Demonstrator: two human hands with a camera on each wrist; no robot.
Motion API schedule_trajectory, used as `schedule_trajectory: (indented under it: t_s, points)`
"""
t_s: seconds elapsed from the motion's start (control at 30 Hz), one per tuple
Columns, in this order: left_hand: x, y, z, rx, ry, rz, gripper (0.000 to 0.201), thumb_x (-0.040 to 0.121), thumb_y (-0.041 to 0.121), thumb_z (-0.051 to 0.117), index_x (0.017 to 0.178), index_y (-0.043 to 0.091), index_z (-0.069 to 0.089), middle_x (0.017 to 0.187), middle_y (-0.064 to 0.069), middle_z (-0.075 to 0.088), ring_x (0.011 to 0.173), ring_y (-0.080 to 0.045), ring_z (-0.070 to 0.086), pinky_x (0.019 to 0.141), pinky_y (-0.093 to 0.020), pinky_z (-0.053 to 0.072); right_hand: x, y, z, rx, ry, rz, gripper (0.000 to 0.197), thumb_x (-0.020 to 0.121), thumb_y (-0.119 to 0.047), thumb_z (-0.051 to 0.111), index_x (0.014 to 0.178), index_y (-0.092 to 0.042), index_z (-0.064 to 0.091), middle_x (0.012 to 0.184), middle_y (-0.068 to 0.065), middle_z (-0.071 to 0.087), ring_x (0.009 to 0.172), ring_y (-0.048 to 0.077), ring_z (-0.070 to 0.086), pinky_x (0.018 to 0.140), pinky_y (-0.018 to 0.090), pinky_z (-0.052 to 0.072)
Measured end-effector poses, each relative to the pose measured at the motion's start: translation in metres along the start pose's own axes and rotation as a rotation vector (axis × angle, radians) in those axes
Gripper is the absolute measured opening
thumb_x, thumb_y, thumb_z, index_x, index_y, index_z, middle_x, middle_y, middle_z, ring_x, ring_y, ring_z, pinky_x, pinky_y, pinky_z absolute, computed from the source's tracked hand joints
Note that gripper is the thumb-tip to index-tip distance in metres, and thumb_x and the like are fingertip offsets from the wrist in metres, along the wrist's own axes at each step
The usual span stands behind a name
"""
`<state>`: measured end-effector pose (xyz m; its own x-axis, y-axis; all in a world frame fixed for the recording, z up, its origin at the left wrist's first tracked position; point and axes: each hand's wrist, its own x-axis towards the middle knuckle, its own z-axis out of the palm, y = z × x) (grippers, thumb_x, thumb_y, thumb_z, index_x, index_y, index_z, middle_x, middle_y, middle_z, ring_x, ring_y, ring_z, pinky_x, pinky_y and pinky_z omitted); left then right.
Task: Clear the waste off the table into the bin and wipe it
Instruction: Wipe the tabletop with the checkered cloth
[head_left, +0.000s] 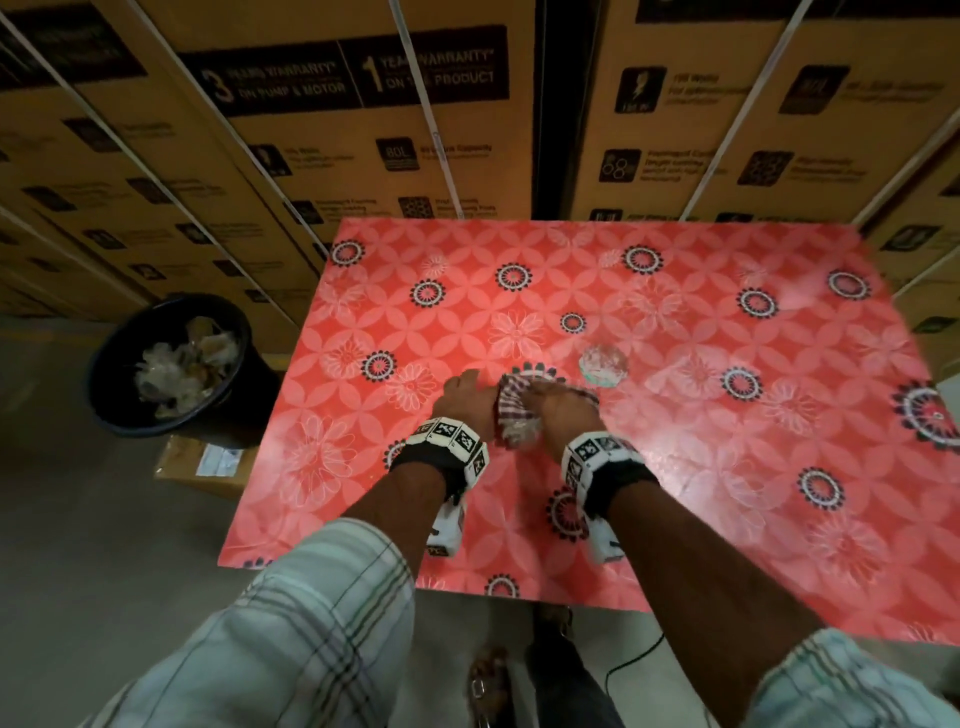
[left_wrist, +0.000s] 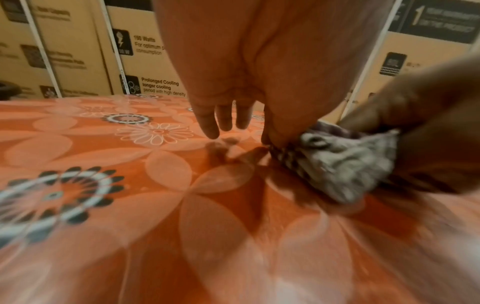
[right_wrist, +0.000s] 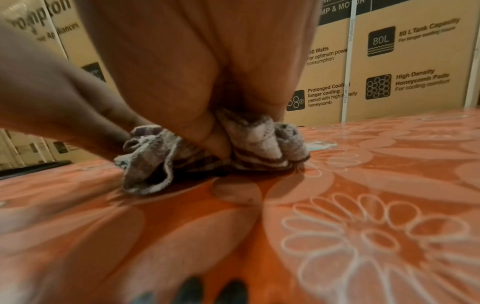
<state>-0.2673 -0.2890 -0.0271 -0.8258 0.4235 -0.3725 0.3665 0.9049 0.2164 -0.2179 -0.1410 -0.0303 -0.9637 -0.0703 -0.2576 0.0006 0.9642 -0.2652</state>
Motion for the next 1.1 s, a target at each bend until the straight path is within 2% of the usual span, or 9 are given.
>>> schedule_trajectory:
  t_s: [0.1, 0.4, 0.47, 0.57, 0.67, 0.77, 0.9, 1.03, 1.1]
  points:
    - [0.020, -0.004, -0.011, -0.054, -0.100, 0.006, 0.069, 0.095, 0.039, 0.053, 0.153, 0.018, 0.021, 0.163, -0.012, 0.002, 0.145, -0.041, 0.014, 0.117, -0.055, 0.022, -0.006, 0.002, 0.004, 0.056, 0.017, -0.061, 0.058, 0.085, -0.023, 0.064, 0.139, -0.020, 0.045, 0.146, 0.007, 0.042, 0.131, 0.025, 0.041, 0.112, 0.033, 0.030]
    - [0.060, -0.006, -0.018, 0.072, 0.072, 0.000, 0.040, 0.096, 0.026, 0.046, 0.135, 0.017, 0.049, 0.131, -0.017, 0.042, 0.118, -0.038, 0.042, 0.093, -0.049, 0.047, 0.089, 0.032, -0.035, 0.037, -0.036, -0.036, 0.057, 0.091, -0.007, 0.051, 0.145, -0.016, 0.036, 0.152, 0.007, 0.033, 0.138, 0.027, 0.032, 0.115, 0.035, 0.026]
    - [0.070, -0.009, -0.023, 0.020, 0.050, -0.020, 0.040, 0.095, 0.021, 0.048, 0.135, 0.017, 0.050, 0.139, -0.015, 0.039, 0.126, -0.037, 0.037, 0.100, -0.049, 0.044, 0.091, 0.032, -0.037, 0.008, -0.004, -0.038, 0.054, 0.091, -0.006, 0.050, 0.143, -0.014, 0.039, 0.149, 0.009, 0.038, 0.135, 0.027, 0.036, 0.113, 0.034, 0.028]
    - [0.088, -0.015, -0.032, -0.043, -0.021, -0.053, 0.057, 0.096, 0.020, 0.049, 0.149, 0.022, 0.031, 0.160, -0.011, 0.015, 0.141, -0.039, 0.022, 0.112, -0.053, 0.032, 0.082, 0.033, -0.027, 0.014, 0.040, -0.093, 0.046, 0.088, -0.017, 0.055, 0.133, -0.014, 0.052, 0.138, 0.010, 0.051, 0.125, 0.027, 0.048, 0.109, 0.032, 0.034]
    - [0.104, -0.019, -0.037, -0.004, -0.044, -0.060, 0.060, 0.098, 0.025, 0.044, 0.153, 0.025, 0.022, 0.161, -0.011, 0.012, 0.141, -0.041, 0.019, 0.112, -0.054, 0.032, 0.081, 0.040, -0.018, 0.080, 0.010, -0.083, 0.050, 0.087, -0.019, 0.054, 0.137, -0.017, 0.048, 0.145, 0.009, 0.044, 0.133, 0.026, 0.040, 0.114, 0.030, 0.027]
    - [0.113, -0.022, -0.033, 0.013, 0.023, -0.051, 0.055, 0.098, 0.033, 0.044, 0.150, 0.028, 0.028, 0.151, -0.014, 0.026, 0.133, -0.041, 0.030, 0.105, -0.052, 0.040, 0.105, 0.042, -0.028, 0.087, 0.034, -0.062, 0.054, 0.089, -0.017, 0.054, 0.141, -0.015, 0.043, 0.148, 0.011, 0.038, 0.136, 0.029, 0.035, 0.114, 0.033, 0.026]
    - [0.122, -0.024, -0.026, 0.024, 0.119, -0.060, 0.049, 0.094, 0.013, 0.046, 0.140, 0.030, 0.042, 0.142, -0.014, 0.036, 0.124, -0.037, 0.039, 0.097, -0.049, 0.047, 0.158, 0.050, -0.054, 0.015, 0.044, 0.000, 0.050, 0.087, -0.004, 0.051, 0.136, -0.012, 0.047, 0.144, 0.011, 0.043, 0.131, 0.030, 0.040, 0.110, 0.037, 0.035]
    - [0.137, -0.024, -0.034, -0.014, 0.150, -0.019, 0.042, 0.094, 0.012, 0.047, 0.134, 0.024, 0.054, 0.136, -0.012, 0.043, 0.124, -0.033, 0.038, 0.102, -0.045, 0.042, 0.177, 0.050, -0.067, -0.034, 0.004, 0.024, 0.050, 0.085, 0.001, 0.049, 0.134, -0.012, 0.049, 0.140, 0.011, 0.046, 0.126, 0.030, 0.045, 0.105, 0.039, 0.040]
    - [0.151, -0.023, -0.044, -0.032, 0.132, -0.001, 0.041, 0.096, 0.015, 0.047, 0.137, 0.017, 0.051, 0.150, -0.012, 0.036, 0.134, -0.034, 0.032, 0.110, -0.045, 0.035, 0.169, 0.051, -0.063, -0.040, 0.045, 0.003, 0.038, 0.087, -0.006, 0.051, 0.123, -0.012, 0.059, 0.129, 0.011, 0.057, 0.116, 0.028, 0.055, 0.100, 0.037, 0.045]
